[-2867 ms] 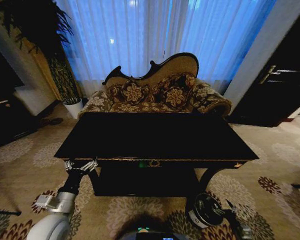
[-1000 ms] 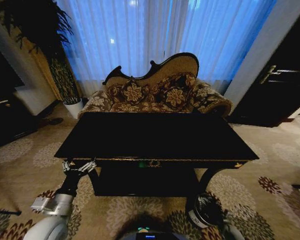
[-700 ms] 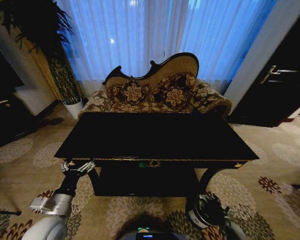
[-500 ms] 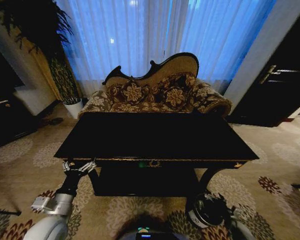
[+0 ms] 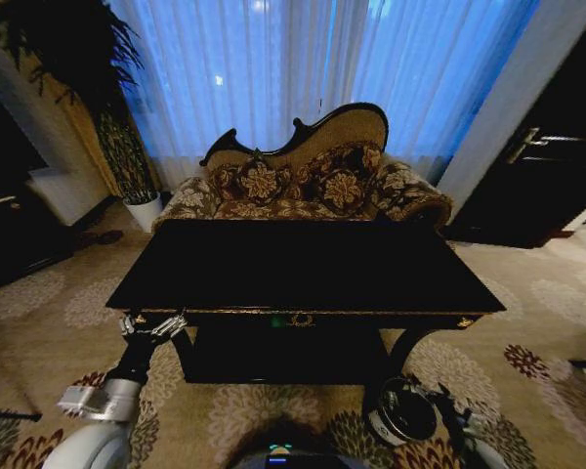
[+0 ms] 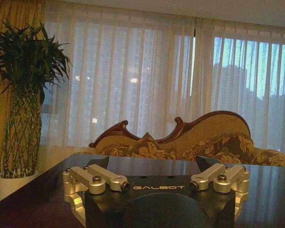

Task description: Move to the front of the table and place the trash on the table into the trash bin.

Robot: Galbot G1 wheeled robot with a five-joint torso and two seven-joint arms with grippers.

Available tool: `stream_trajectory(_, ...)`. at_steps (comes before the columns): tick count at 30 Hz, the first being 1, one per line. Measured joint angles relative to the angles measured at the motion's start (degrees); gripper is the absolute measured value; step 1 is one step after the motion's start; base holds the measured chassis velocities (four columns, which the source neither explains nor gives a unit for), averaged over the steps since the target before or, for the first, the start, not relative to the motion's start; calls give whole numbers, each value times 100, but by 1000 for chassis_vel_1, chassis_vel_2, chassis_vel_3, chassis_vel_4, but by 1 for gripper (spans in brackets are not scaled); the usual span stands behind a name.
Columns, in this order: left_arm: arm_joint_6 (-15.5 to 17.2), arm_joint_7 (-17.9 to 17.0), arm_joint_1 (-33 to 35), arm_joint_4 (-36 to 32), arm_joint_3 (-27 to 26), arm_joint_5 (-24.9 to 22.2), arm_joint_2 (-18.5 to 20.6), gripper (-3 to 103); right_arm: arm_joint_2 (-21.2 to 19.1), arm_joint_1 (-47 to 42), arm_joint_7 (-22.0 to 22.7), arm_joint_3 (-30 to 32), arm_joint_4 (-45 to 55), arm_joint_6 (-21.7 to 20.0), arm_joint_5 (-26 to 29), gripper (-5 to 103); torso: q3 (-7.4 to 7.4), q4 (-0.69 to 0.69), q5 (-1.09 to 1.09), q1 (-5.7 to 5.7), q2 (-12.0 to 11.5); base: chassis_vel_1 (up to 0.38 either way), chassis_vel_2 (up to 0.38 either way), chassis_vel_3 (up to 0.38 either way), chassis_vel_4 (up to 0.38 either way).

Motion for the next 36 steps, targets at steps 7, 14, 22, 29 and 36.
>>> stream_trajectory(7, -2, 4, 25, -7, -36, -17, 2, 100, 62, -211, -288, 90, 8, 166, -278, 100, 0, -1, 2, 0, 0, 0, 0, 0, 0)
stream_trajectory(14, -7, 9, 6, -2, -21, -21, -2, 100, 89, -299, -302, 182, 16, 215, -355, 100, 0, 0, 1, 0, 0, 0, 0, 0, 0)
stream_trajectory(22, -14, 18, 15, -11, -6, -18, -33, 100, 108, -335, -244, 264, -24, 308, -497, 100, 0, -2, 0, 0, 0, 0, 0, 0, 0)
stream_trajectory(29, -15, 19, 16, -30, -14, -14, -21, 100, 173, -370, -268, 270, 42, 434, -579, 100, 0, -1, 1, 0, 0, 0, 0, 0, 0)
stream_trajectory(36, -16, 19, 23, -34, 18, -4, -14, 100, 172, -428, -305, 319, 64, 464, -573, 100, 0, -1, 1, 0, 0, 0, 0, 0, 0)
